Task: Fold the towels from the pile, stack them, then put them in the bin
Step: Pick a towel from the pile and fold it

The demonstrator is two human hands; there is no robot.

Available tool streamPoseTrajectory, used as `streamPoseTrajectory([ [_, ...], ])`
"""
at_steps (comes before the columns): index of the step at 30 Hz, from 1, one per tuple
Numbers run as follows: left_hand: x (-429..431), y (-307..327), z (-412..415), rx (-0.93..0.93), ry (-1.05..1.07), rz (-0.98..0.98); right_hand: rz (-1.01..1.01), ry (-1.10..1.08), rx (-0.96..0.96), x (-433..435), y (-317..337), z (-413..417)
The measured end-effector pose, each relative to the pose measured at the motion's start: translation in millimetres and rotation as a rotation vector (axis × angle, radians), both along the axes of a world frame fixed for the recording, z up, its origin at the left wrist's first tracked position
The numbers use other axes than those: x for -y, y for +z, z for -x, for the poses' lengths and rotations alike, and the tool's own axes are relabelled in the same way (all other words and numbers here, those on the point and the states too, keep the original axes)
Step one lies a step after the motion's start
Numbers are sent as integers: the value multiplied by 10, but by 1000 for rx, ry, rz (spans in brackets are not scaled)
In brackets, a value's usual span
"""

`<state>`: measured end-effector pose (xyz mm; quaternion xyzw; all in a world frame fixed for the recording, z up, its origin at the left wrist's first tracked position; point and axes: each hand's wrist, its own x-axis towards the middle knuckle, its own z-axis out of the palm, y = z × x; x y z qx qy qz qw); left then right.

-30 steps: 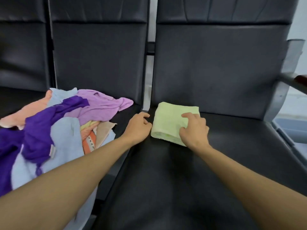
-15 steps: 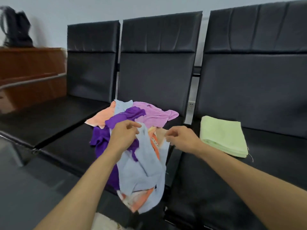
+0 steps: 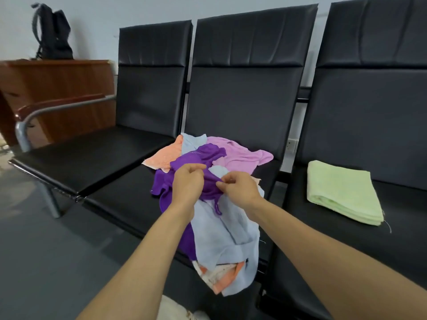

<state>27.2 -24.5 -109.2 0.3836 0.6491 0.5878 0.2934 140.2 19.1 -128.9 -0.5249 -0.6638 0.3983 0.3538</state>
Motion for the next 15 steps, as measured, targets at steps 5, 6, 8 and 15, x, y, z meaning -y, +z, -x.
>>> streamPoseTrajectory([
  [5, 49, 202, -355, -110, -125, -109, 21, -2, -467, 152, 346, -290],
  [6, 56, 223, -432, -164, -163, -117, 23, -13, -519, 178, 411, -377],
  [8, 60, 266, -609, -223, -229, -139, 21, -54, -594, 240, 535, -611],
  [15, 65, 335, -1373, -311, -466, -159, -20, -83, -503, 621, 753, -1803],
])
